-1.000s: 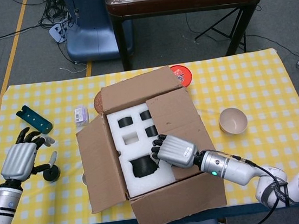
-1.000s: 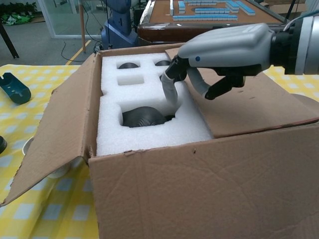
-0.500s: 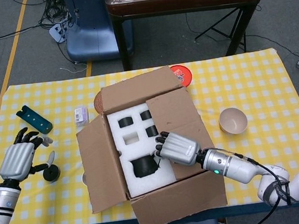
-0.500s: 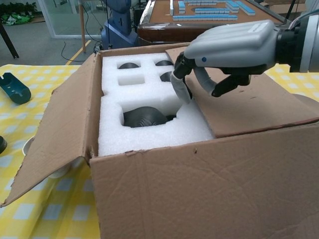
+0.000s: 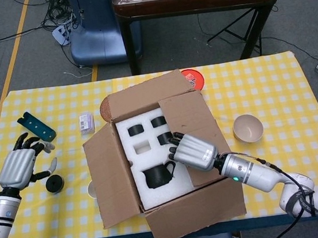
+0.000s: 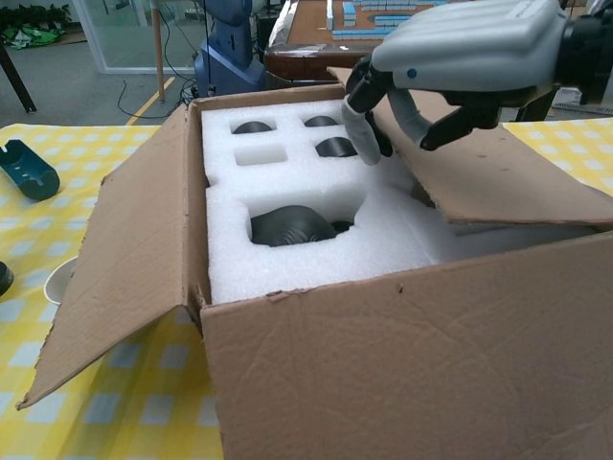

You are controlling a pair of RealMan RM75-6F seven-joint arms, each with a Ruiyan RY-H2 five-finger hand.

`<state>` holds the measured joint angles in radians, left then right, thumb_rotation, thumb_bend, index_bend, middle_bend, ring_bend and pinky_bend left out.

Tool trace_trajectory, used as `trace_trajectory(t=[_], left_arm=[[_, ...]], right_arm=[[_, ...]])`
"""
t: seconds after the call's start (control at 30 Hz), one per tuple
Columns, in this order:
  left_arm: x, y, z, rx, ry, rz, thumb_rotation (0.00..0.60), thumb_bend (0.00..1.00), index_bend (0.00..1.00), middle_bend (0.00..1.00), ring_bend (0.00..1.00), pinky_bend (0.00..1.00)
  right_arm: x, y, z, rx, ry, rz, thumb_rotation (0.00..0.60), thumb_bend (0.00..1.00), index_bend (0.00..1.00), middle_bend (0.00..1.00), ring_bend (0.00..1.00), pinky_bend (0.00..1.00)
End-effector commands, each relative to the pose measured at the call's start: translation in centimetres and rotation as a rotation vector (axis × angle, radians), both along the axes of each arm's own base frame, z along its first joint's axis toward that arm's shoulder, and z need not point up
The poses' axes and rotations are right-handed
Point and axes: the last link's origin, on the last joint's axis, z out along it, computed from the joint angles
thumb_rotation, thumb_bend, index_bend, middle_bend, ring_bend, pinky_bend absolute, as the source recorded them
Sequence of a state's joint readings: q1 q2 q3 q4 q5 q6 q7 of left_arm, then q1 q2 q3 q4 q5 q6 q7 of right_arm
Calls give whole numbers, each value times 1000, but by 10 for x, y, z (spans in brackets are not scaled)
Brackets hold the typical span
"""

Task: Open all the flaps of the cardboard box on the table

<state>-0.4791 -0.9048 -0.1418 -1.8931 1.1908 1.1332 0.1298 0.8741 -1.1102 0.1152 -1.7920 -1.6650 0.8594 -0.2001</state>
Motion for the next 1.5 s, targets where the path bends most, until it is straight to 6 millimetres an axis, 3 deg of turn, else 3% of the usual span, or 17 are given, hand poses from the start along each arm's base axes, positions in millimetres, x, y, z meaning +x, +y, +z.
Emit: trace_trajectory(t=[0.03, 0.83, 1.5], left_arm=[[0, 1, 1, 2, -2, 2, 333, 444, 439, 401, 178, 0], [12, 6, 8, 13, -7, -25, 332, 444, 440, 400, 178, 0], [21, 5, 8, 9, -1, -39, 334, 444, 442, 400, 178, 0]], right_arm=[[3, -1, 10, -25, -31, 9, 600, 1000, 504, 524, 238, 242], [-24, 10, 100, -257, -132, -92, 600, 1000, 504, 538, 255, 242], [-87, 12, 155, -405, -116, -340, 600, 1000, 504, 538, 255, 242]])
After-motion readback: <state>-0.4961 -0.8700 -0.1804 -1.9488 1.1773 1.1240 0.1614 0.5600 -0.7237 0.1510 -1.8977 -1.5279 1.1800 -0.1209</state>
